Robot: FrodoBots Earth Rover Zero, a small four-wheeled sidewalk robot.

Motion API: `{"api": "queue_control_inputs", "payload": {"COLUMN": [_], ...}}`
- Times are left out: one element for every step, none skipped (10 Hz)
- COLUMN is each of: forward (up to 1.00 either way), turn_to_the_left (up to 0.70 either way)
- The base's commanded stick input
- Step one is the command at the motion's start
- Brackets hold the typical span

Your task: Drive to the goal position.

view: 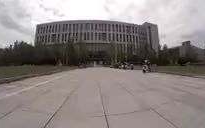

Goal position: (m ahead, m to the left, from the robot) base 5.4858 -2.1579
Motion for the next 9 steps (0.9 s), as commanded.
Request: {"api": "queue_control_inputs", "payload": {"forward": [1.00, 1.00, 1.00, 1.00, 1.00, 1.00, 1.00, 1.00, 1.00], "turn_to_the_left": [0.03, 0.02, 0.02, 0.02, 0.02, 0.02, 0.02, 0.02, 0.02]}}
